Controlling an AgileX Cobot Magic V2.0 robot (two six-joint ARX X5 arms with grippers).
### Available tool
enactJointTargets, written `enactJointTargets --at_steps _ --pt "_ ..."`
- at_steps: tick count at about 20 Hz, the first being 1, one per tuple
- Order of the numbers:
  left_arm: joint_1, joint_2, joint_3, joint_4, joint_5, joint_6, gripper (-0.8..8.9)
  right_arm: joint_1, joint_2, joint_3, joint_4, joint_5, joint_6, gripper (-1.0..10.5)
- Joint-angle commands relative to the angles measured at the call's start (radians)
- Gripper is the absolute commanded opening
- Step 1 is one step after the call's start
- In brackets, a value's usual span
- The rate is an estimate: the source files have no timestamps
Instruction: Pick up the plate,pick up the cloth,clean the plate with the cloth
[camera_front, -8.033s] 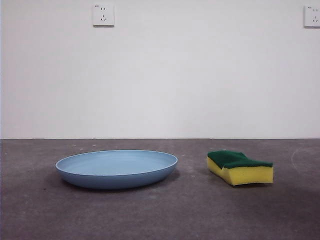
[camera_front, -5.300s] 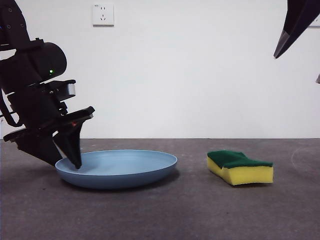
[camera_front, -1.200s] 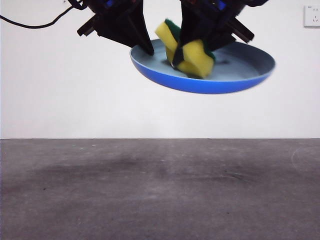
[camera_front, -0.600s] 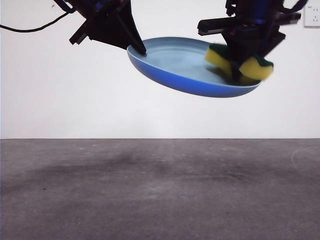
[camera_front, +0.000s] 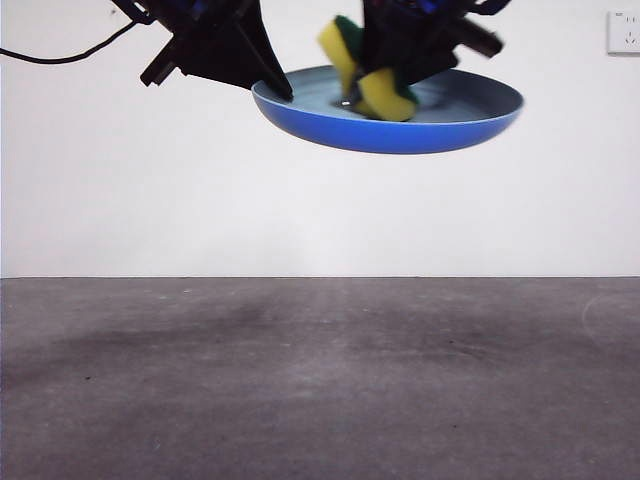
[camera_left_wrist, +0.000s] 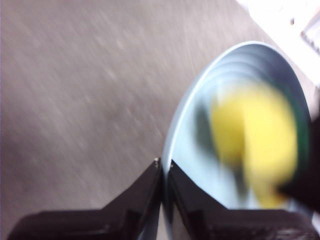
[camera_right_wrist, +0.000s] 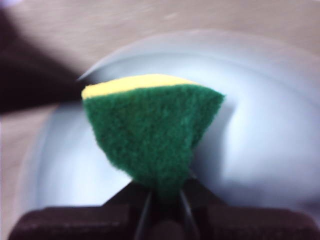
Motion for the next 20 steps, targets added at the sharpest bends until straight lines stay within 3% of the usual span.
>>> enactJointTargets --at_steps 1,4,6,9,10,15,20 --pt "0.014 -0.005 0.002 0.053 0.043 -0.067 -0.08 0.018 0.062 -0.015 -0.062 -0.068 0.02 -0.2" --pt "0.039 -0.005 0.002 0.039 0.043 -0.064 -0.08 0.026 0.084 -0.015 -0.198 -0.048 -0.023 -0.2" --pt "0.053 -0.005 0.002 0.008 0.043 -0.037 -0.08 0.025 0.079 -0.015 -0.292 0.11 -0.032 -0.2" --pt "0.059 -0.005 0.002 -0.064 0.042 0.015 -0.08 0.016 0.049 -0.015 -0.293 0.454 -0.045 -0.2" --pt "0.059 -0.005 0.002 -0.077 0.042 0.028 -0.08 0.015 0.042 -0.015 -0.266 0.489 -0.057 -0.2" --pt "0.058 -0.005 0.002 -0.132 0.021 0.093 -0.08 0.015 -0.031 -0.015 -0.1 0.497 -0.075 -0.2" --pt "0.059 -0.005 0.001 -0.182 -0.107 0.176 -0.08 0.015 -0.138 -0.015 0.014 0.486 -0.077 -0.2"
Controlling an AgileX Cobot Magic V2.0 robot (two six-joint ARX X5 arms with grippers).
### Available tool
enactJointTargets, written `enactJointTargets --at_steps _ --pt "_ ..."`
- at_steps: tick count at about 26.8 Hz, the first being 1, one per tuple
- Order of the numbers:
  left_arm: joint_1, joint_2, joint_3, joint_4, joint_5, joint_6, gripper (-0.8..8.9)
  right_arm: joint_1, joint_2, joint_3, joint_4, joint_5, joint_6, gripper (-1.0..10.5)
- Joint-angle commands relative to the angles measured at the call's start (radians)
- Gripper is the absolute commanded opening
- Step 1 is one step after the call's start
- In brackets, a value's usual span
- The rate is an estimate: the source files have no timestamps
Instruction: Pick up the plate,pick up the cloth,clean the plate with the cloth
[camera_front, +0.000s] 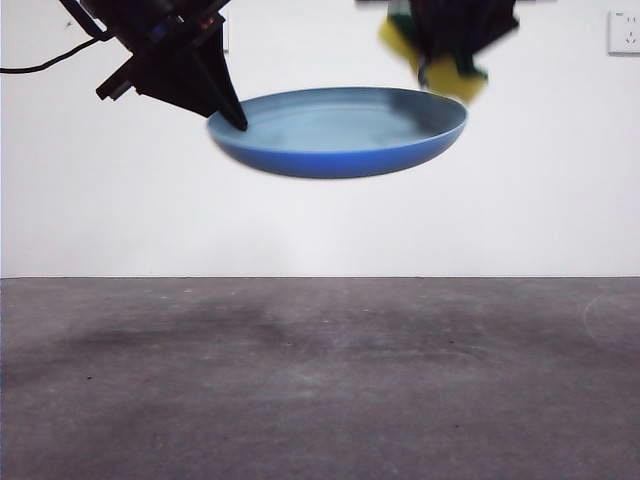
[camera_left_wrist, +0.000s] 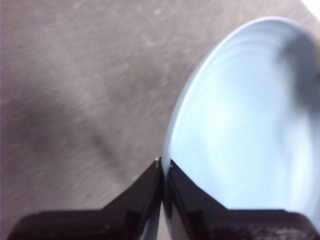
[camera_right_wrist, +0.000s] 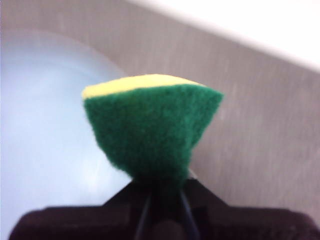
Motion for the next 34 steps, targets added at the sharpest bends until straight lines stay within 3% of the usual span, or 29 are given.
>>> enactJointTargets --at_steps 1,7,18,27,28,32,34 --pt "0.001 -0.005 0.003 -0.017 -0.066 0.084 -0.08 -0.003 -0.058 -0.01 0.026 -0.019 -0.006 -0.2" --pt "0.029 0.019 0.003 -0.019 -0.172 0.137 -0.08 -0.003 -0.18 -0.01 -0.014 -0.043 -0.006 -0.2" --pt "0.108 0.263 0.003 0.016 -0.189 0.145 -0.08 -0.003 -0.266 -0.01 -0.272 -0.039 -0.004 -0.2" --pt "0.123 0.432 0.003 0.017 -0.191 0.146 0.03 -0.005 -0.265 -0.01 -0.32 -0.039 -0.005 -0.2" --pt "0.123 0.441 0.003 0.017 -0.191 0.146 0.35 -0.005 -0.265 -0.01 -0.32 -0.039 -0.005 -0.2" --pt "0.123 0.447 0.003 0.04 -0.19 0.146 3.78 -0.006 -0.265 -0.01 -0.32 -0.039 -0.005 -0.2" --pt "0.123 0.447 0.003 0.058 -0.191 0.146 4.07 -0.006 -0.264 -0.01 -0.319 -0.039 -0.005 -0.2"
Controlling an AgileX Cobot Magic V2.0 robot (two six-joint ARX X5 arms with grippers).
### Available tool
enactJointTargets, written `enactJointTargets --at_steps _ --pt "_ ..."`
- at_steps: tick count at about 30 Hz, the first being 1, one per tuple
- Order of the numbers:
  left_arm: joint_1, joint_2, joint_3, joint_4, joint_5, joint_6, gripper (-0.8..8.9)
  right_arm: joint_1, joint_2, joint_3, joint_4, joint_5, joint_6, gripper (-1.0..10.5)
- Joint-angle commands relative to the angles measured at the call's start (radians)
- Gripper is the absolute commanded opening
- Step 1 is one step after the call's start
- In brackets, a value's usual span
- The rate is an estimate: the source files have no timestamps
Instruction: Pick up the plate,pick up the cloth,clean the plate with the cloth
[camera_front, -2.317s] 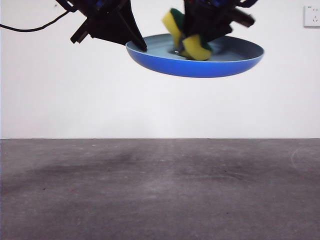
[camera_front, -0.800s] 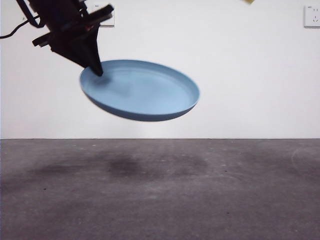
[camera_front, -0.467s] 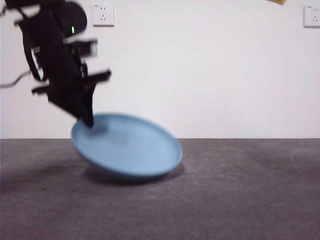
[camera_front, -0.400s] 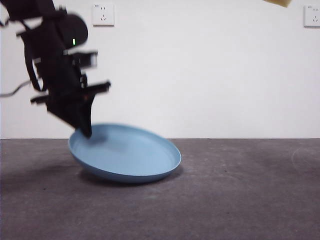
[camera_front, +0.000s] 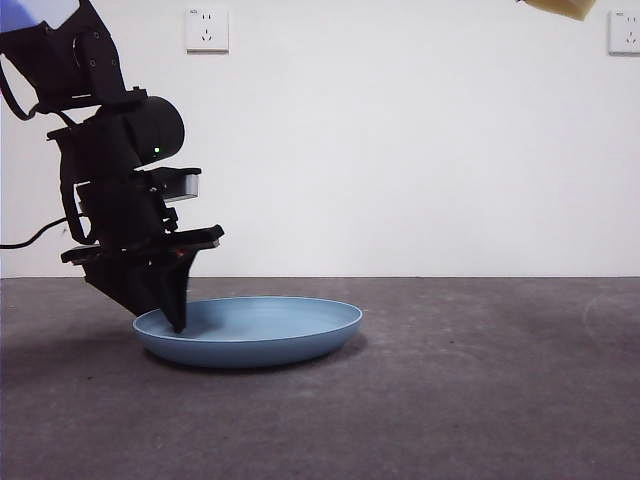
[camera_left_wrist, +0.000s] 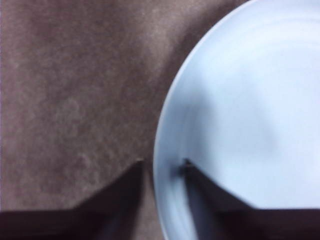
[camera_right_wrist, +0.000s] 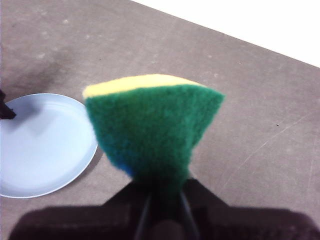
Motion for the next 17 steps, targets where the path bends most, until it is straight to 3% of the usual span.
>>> enactJointTargets --at_steps 1,8,14,17 --pt "-0.002 0.008 -0.005 0.026 -0.002 0.013 4.07 0.0 0.002 -0.008 0.006 0.003 0.0 -0.2" --pt "-0.002 -0.035 -0.005 0.061 0.0 0.005 4.07 -0.001 0.021 -0.008 0.009 0.002 0.002 -0.2" --pt "-0.004 -0.208 -0.005 0.044 0.001 0.0 4.06 -0.052 0.126 -0.008 0.031 -0.013 0.047 -0.2" --pt "-0.004 -0.327 -0.005 0.034 0.002 0.0 4.06 -0.102 0.219 -0.008 0.038 -0.103 0.067 -0.2"
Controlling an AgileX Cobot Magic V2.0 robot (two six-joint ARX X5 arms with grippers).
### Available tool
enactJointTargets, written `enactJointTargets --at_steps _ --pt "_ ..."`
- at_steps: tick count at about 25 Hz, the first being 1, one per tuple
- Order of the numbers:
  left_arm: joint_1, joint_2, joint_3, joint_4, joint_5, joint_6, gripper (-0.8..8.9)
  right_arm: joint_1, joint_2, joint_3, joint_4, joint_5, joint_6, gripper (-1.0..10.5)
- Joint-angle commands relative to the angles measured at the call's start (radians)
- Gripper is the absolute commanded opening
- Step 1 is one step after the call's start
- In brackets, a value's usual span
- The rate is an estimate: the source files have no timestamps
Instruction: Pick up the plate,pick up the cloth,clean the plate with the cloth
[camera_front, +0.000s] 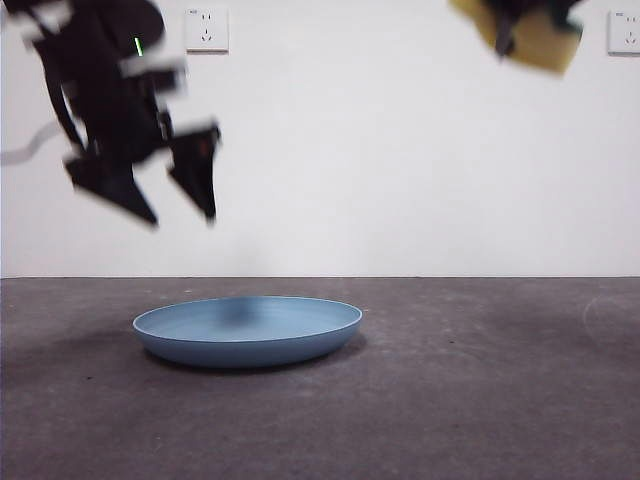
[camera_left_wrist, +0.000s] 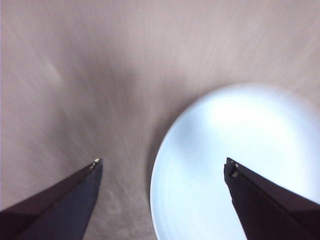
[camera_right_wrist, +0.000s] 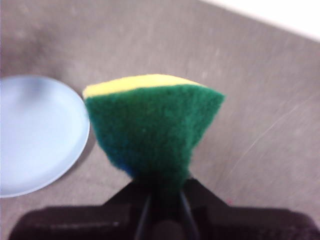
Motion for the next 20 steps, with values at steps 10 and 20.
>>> enactJointTargets --at_steps 10,20 --pt "-0.01 -0.475 -0.005 -0.091 0.003 -0.018 4.05 -0.184 0.548 -0.008 0.187 -0.38 0.103 -0.1" --pt "-0.009 -0.471 -0.005 -0.178 -0.002 -0.016 4.05 -0.183 0.631 -0.008 0.152 -0.372 0.12 5.6"
